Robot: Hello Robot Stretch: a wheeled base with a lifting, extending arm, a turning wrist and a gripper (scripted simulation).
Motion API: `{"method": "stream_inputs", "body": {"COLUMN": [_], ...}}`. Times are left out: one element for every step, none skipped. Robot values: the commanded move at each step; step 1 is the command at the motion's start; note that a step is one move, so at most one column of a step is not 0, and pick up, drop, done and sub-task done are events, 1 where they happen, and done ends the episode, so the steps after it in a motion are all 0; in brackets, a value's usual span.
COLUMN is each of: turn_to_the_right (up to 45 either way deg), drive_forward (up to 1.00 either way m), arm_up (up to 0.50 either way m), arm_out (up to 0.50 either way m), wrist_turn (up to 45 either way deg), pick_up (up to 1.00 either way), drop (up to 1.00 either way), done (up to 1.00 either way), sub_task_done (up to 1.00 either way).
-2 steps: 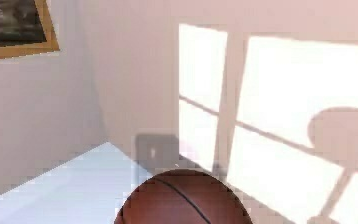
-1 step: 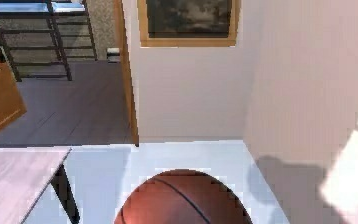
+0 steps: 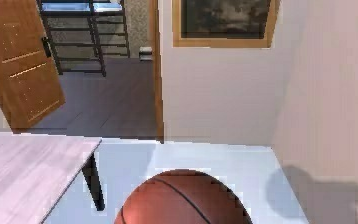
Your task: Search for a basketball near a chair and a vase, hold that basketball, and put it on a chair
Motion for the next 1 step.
{"method": "stream_inputs", "body": {"turn_to_the_right": [0.0], "drive_forward": [1.00], "arm_up": [0.00], "arm_out": [0.00], "wrist_turn": [0.0], "pick_up": [0.00], "drop": [0.00], "done": [0.00], "sub_task_done": [0.00]}}
